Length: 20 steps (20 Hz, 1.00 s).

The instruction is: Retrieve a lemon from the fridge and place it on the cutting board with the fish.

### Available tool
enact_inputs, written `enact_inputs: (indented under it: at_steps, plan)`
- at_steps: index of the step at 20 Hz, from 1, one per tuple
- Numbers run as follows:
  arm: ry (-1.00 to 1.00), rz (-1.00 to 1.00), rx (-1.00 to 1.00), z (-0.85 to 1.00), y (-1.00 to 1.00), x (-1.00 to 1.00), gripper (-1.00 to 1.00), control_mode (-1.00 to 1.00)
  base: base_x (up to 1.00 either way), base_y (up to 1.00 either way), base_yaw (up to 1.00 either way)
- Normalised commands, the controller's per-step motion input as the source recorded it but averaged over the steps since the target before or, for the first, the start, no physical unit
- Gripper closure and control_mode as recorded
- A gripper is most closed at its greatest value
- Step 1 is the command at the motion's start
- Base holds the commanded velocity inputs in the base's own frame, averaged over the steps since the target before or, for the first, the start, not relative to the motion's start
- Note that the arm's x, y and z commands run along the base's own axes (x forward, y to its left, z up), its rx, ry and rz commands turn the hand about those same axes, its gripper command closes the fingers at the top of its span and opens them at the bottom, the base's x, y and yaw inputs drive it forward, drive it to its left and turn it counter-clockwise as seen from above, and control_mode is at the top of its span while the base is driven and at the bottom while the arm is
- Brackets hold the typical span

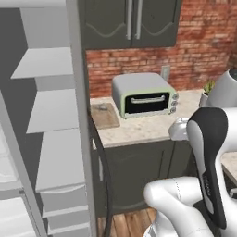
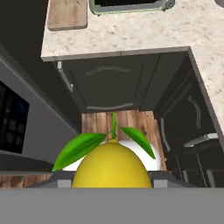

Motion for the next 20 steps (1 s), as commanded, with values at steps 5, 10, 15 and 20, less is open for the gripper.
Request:
enact_inputs:
  at_steps: [5, 10, 15, 20]
  plan:
    - [0.00, 0.00, 0.00, 0.00, 0.00, 0.00, 1.00, 1.00, 0.58, -0.30, 0.21]
    - [0.00, 0.00, 0.00, 0.00, 0.00, 0.00, 1.00, 1.00, 0.48, -0.23, 0.22]
    - [0.00, 0.00, 0.00, 0.00, 0.00, 0.00, 1.00, 1.00, 0.37, -0.36, 0.22]
    - [0.00, 0.00, 0.00, 0.00, 0.00, 0.00, 1.00, 1.00, 0.43, -0.45, 0.13]
